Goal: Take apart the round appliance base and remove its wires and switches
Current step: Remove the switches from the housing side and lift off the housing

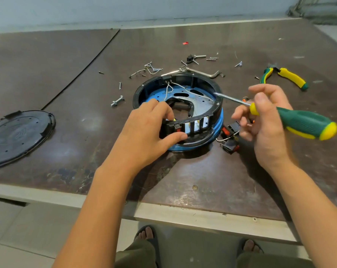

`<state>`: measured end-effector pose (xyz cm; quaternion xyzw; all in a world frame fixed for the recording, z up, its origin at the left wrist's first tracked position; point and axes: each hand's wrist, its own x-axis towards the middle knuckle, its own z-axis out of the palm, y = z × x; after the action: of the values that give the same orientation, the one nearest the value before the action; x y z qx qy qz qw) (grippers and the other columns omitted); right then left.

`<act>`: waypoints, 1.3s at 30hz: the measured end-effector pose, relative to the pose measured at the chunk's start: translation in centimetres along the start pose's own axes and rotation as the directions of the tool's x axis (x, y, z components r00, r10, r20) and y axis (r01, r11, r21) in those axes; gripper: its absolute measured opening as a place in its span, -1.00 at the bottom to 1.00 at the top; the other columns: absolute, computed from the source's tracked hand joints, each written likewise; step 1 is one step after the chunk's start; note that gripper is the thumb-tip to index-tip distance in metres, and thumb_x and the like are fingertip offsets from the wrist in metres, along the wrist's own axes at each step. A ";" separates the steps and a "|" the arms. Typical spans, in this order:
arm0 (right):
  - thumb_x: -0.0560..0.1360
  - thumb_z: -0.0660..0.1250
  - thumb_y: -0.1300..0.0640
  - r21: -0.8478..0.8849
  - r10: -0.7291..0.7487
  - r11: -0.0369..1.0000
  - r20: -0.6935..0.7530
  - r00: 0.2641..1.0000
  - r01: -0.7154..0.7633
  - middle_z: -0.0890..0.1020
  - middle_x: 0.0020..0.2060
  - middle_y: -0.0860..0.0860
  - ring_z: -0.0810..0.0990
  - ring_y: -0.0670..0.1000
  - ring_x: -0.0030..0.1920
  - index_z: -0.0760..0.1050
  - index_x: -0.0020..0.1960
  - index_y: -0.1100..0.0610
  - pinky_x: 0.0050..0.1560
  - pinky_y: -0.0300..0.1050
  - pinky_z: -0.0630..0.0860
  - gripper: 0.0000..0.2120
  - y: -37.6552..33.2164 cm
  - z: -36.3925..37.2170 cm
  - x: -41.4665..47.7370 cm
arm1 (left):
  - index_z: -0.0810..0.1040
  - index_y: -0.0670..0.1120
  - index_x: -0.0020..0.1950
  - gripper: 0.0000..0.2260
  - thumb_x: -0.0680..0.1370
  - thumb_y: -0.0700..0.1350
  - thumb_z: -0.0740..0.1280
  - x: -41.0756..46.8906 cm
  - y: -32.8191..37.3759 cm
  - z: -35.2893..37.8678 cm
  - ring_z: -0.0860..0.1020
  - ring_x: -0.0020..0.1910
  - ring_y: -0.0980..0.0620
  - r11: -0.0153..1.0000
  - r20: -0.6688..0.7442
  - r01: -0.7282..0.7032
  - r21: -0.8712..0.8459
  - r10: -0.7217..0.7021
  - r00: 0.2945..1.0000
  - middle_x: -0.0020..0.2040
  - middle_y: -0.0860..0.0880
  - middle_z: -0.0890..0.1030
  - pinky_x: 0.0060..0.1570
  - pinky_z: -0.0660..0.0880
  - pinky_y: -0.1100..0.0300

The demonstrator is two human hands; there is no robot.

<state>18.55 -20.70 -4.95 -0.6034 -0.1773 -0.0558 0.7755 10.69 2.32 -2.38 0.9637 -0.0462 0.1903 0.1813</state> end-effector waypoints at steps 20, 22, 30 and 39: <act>0.48 0.37 0.08 0.135 0.163 0.968 0.295 0.942 -0.210 0.60 -0.39 0.07 0.46 -0.02 -0.45 0.47 -0.25 0.11 -0.52 -0.28 0.24 -0.82 -1.3 0.6 -0.4 | 0.55 0.12 0.21 -0.77 0.58 0.13 0.29 0.1 -0.7 0.6 0.43 -0.04 0.21 0.995 0.082 -0.027 -0.095 0.035 0.996 0.01 0.24 0.56 0.25 0.26 0.12; 0.47 0.37 0.07 0.154 0.163 0.965 0.291 0.943 -0.214 0.58 -0.41 0.09 0.48 -0.01 -0.45 0.47 -0.27 0.10 -0.51 -0.29 0.28 -0.81 -1.2 0.5 -0.3 | 0.56 0.12 0.21 -0.79 0.58 0.08 0.33 0.1 -0.8 0.4 0.43 -0.06 0.26 0.991 0.093 -0.033 -0.126 0.044 0.995 -0.01 0.28 0.54 0.18 0.26 0.17; 0.47 0.41 0.03 0.123 0.139 0.977 0.235 0.962 -0.172 0.57 -0.46 0.07 0.46 -0.03 -0.54 0.48 -0.30 0.13 -0.55 -0.32 0.29 -0.75 -0.9 0.7 -0.3 | 0.51 0.12 0.35 -0.65 0.56 0.03 0.39 -0.5 -0.8 -0.1 0.38 0.04 0.49 0.972 0.107 -0.048 -0.229 0.074 0.992 0.05 0.31 0.52 0.14 0.28 0.21; 0.49 0.45 -0.13 0.098 0.150 0.981 0.183 0.972 -0.169 0.57 -0.49 0.02 0.48 -0.03 -0.54 0.57 -0.29 0.05 -0.52 -0.33 0.34 -0.69 -0.9 0.6 -0.3 | 0.62 0.01 0.27 -0.73 0.57 -0.13 0.38 -0.3 -0.5 -0.9 0.43 0.01 0.52 0.957 0.111 -0.121 -0.262 0.155 0.982 0.03 0.24 0.60 0.03 0.24 0.58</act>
<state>17.90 -20.41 -4.05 -0.5736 -0.1984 0.0700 0.7917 10.18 3.12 -1.91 0.9374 -0.1491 0.1317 0.2860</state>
